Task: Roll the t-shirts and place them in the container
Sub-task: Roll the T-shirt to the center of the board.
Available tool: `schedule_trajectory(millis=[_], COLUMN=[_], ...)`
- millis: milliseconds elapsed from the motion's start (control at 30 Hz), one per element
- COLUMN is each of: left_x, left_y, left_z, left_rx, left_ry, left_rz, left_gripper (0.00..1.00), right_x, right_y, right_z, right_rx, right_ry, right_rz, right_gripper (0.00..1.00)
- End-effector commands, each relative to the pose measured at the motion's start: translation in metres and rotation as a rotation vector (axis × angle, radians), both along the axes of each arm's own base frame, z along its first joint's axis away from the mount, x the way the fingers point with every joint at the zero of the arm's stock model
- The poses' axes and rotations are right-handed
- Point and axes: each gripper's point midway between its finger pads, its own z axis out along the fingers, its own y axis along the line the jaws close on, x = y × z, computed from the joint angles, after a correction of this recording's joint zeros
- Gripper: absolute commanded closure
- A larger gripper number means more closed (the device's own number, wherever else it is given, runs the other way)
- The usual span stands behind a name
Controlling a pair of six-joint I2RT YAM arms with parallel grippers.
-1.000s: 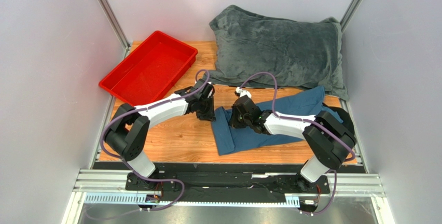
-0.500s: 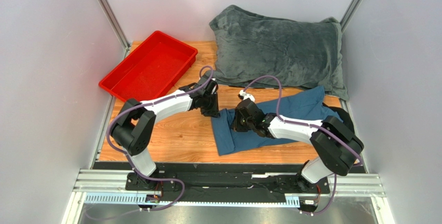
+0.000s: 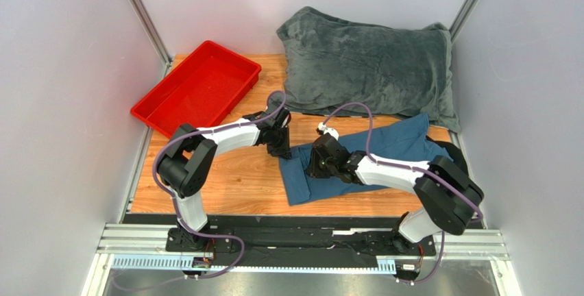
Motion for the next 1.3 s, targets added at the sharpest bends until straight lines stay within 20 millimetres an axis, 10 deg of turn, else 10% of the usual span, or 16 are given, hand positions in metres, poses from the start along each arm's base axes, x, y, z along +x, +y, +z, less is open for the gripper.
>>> schedule_trajectory(millis=[0,233,567,833,1267], left_x=[0.011,0.011,0.012,0.014,0.016], left_y=[-0.008,-0.007,-0.008,-0.007,-0.006], left_z=[0.013,0.012,0.012,0.012,0.009], left_rx=[-0.024,-0.019,-0.016,-0.001,0.016], left_ry=[-0.044,-0.042,-0.041,-0.042,-0.041], left_rz=[0.001,0.000,-0.002,-0.004,0.001], left_gripper=[0.77,0.77,0.77,0.77,0.77], right_x=[-0.005,-0.041,-0.071,-0.079,-0.108], right_y=[-0.014,-0.014,0.011,0.000,0.003], right_z=[0.032,0.044,0.012,0.016,-0.018], right_rx=[-0.007,0.047,-0.034,-0.096,-0.142], right_ry=[-0.043,-0.049,-0.025,-0.034,0.066], right_rz=[-0.071,-0.055,0.058,0.019,0.017], right_gripper=[0.73,0.63,0.60,1.00,1.00])
